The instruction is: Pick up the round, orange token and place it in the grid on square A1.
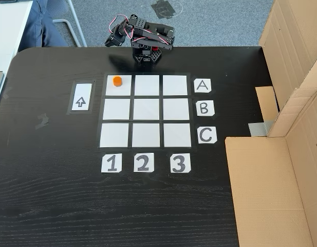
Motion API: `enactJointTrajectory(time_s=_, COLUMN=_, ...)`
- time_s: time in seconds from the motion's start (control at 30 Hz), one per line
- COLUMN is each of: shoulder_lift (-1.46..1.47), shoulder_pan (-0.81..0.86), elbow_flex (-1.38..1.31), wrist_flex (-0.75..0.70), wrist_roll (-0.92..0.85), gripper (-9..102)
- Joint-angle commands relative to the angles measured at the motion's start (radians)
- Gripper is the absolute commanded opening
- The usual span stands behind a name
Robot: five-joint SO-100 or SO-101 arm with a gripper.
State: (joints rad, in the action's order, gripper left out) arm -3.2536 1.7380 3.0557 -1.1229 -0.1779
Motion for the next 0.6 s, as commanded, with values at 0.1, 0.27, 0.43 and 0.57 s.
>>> enactJointTrajectory(time_s=0.1, shoulder_lift=-0.012, shoulder_pan=0.035, elbow_flex=0.002, wrist_flex=-0.009, wrist_roll=0.008, gripper=-1)
enactJointTrajectory(time_s=0.27, shoulder_lift=-0.038, shoulder_pan=0.040, elbow_flex=0.002, wrist_flex=-0.020, wrist_roll=0.008, gripper=-1)
enactJointTrajectory(time_s=0.43, shoulder_lift=-0.049, shoulder_pan=0.038, elbow_flex=0.002, wrist_flex=-0.018, wrist_roll=0.008, gripper=-1)
enactJointTrajectory(time_s=0.57, shoulder_lift=-0.049, shoulder_pan=0.040, elbow_flex=0.002, wrist_flex=-0.018, wrist_roll=0.008, gripper=0)
